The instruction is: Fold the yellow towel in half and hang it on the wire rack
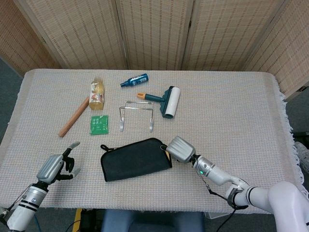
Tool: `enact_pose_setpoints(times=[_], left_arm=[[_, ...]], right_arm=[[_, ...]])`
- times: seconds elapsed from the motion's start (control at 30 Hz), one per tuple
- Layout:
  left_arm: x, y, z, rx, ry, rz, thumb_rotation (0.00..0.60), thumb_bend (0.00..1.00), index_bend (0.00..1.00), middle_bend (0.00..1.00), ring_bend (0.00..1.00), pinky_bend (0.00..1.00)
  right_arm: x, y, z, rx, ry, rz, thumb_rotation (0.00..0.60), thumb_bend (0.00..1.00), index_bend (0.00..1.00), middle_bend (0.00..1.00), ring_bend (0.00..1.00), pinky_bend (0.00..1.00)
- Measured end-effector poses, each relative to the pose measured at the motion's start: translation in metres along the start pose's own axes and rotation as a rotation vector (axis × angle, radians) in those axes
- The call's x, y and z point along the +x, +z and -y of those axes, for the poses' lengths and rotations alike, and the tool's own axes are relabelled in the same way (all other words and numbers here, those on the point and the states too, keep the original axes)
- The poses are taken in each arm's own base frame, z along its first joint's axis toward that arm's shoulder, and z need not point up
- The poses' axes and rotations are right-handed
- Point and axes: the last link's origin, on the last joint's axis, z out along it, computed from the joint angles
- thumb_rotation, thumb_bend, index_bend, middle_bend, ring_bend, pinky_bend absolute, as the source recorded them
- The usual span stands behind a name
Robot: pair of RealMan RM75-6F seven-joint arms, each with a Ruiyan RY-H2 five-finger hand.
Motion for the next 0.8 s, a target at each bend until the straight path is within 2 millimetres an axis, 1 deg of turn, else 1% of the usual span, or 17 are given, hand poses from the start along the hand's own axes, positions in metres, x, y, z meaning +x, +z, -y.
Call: enact_pose_setpoints(times=[0.1,0.17,0.33,0.47,0.63,0.73,0.8], left_arm=[[0.0,-0.001,0.001,0.002,0.0,0.002,0.6,0.37,0.0,0.77,0.69,0.85],[0.0,-0.001,0.0,0.001,-0.001,0.002,0.6,0.37,0.0,0.77,0.69,0.85],[0.001,-0.001,0.0,0.001,-0.001,0.0,0.6,0.37,0.0,0.77,0.69,0.86],[0.002,-0.001,0.0,0.004,0.0,-0.001,0.6,0.37,0.0,0.77,0.69,0.86],[0.002,-0.002,0.001,0.006,-0.004,-0.003,0.6,0.37,0.0,0.77,0.69,0.86],[0.002,-0.002,0.001,0.009,-0.003,-0.002,0.6,0.37,0.0,0.77,0.69,0.86],[0.002,-0.003,0.002,0.011,-0.005,-0.006,0.6,0.37,0.0,0.77,0.69,0.86]], right_arm=[[-0.001,-0.004,-0.001,-0.003,0.0,-0.012,0.6,0.27,0.28,0.8,0.93,1.0],[-0.001,-0.005,-0.001,-0.001,-0.006,-0.018,0.6,0.26,0.26,0.8,0.93,1.0],[0.0,-0.004,0.0,-0.002,0.001,-0.043,0.6,0.26,0.26,0.8,0.93,1.0],[-0.003,-0.003,0.001,0.006,-0.005,-0.027,0.6,0.26,0.26,0.8,0.93,1.0],[-0.009,0.0,0.007,0.027,-0.025,0.001,0.6,0.26,0.26,0.8,0.93,1.0],[-0.011,0.003,0.01,0.034,-0.031,0.003,0.6,0.26,0.26,0.81,0.93,1.0],[-0.01,0.006,0.012,0.037,-0.029,-0.003,0.6,0.28,0.26,0.81,0.93,1.0]])
